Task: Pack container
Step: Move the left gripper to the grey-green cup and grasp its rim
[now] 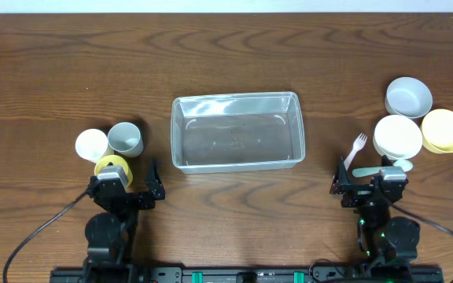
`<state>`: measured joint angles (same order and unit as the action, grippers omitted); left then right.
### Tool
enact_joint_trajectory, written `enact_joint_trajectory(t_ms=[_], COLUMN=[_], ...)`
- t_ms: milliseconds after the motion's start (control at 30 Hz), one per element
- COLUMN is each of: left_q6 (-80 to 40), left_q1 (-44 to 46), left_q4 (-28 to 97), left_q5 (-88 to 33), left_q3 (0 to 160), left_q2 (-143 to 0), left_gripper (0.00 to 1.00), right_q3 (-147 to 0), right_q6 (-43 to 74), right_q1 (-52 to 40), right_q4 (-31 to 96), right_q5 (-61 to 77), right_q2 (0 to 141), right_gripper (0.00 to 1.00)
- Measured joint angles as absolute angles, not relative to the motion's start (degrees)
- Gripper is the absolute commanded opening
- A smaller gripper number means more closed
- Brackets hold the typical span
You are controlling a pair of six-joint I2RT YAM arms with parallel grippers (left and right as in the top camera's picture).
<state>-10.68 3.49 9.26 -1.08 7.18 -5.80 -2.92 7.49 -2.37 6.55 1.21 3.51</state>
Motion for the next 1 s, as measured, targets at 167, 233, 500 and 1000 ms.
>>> enact_joint_trajectory(t_ms=[167, 233, 500, 1000], left_q6=[-13.5, -13.9, -14.8, -14.8], left_q1=[3.5, 3.5, 3.5, 3.5], left_q4=[18.7, 25.3, 59.5, 63.5], left_q5=[-1.1, -1.1, -1.1, -1.1], left_q3=[22.8, 30.8, 67.4, 78.9], left_q2=[-18.1, -25.1, -60.8, -88.6], left_gripper=[0.98, 0.98, 0.98, 0.99], right_q3=[-13.2, -19.7, -54.3, -67.7], right_q6=[9.4, 9.8, 10.1, 8.7], right_q1=[-2.3, -2.3, -2.2, -2.2], right_q4=[13.8, 18.6, 50.0, 55.6], right_q5=[1.6, 1.6, 1.8, 2.0], right_q2=[14.0, 19.9, 51.1, 79.6], right_gripper=[0.99, 0.99, 0.99, 0.99])
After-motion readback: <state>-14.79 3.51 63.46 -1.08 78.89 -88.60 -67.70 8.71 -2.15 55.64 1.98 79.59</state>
